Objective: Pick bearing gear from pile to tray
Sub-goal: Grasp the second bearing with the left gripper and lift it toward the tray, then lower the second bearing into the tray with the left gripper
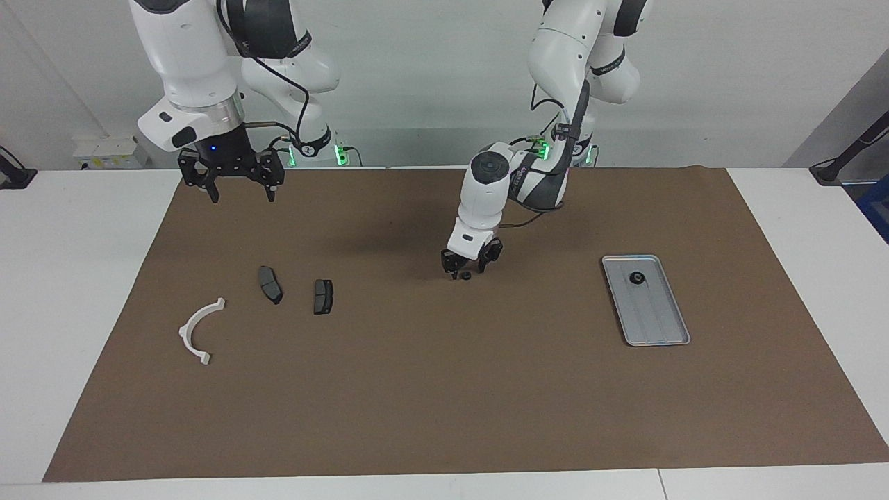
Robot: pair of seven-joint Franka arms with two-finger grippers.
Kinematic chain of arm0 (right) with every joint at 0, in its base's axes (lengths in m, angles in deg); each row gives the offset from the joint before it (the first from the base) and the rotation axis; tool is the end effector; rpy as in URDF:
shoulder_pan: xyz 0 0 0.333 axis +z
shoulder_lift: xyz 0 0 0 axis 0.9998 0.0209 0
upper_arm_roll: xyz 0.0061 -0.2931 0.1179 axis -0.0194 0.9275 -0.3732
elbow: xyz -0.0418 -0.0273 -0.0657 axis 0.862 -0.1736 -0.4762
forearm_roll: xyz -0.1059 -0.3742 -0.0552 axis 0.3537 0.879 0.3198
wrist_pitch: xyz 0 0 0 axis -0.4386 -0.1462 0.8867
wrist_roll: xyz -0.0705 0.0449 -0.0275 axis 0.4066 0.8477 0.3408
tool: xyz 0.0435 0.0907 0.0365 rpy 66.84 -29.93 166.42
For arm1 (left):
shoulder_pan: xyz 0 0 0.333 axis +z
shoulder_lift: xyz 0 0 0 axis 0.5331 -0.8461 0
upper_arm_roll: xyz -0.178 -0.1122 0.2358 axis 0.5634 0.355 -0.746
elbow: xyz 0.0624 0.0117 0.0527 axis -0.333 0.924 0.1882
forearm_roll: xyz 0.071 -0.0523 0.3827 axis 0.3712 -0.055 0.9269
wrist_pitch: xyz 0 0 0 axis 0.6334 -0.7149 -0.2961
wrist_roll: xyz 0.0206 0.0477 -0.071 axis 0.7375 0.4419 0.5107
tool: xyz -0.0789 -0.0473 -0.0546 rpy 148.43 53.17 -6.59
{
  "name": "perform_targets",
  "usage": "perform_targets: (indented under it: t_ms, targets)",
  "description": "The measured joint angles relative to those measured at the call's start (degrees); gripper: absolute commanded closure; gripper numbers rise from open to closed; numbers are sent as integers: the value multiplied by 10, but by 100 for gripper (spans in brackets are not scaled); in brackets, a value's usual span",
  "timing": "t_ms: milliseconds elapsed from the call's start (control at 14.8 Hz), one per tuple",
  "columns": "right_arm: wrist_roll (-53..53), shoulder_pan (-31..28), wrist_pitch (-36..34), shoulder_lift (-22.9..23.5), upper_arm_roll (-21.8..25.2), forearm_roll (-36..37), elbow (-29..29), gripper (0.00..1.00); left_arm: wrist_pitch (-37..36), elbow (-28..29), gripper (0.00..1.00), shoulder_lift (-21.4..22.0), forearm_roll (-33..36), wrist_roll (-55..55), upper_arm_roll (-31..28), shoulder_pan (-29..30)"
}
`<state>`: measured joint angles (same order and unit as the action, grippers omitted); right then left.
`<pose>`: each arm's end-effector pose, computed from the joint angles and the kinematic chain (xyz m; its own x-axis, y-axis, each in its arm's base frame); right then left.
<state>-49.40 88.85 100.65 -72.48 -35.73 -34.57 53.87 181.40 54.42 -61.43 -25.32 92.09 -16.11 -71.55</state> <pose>0.5371 0.0397 0.5916 0.9980 0.0592 0.0200 0.0573 -0.9946 0.0860 0.4715 -0.3910 0.2945 0.9731 0.2302 0.0070 0.2290 -0.9704 0.0769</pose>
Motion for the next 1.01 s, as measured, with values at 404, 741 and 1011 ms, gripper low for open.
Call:
perform_targets:
  t_ms: [404, 741, 1011]
  targets:
    - [20, -2, -3, 3, 2, -63, -13, 0, 5, -2, 100, 1, 0, 0, -6, 1]
    - [32, 4, -6, -3, 1, -65, -20, 0, -86, -73, 100, 10, 14, -32, -12, 65]
    - [35, 7, -23, -14, 1, -65, -22, 0, -241, -118, 100, 88, 16, -222, -17, 209]
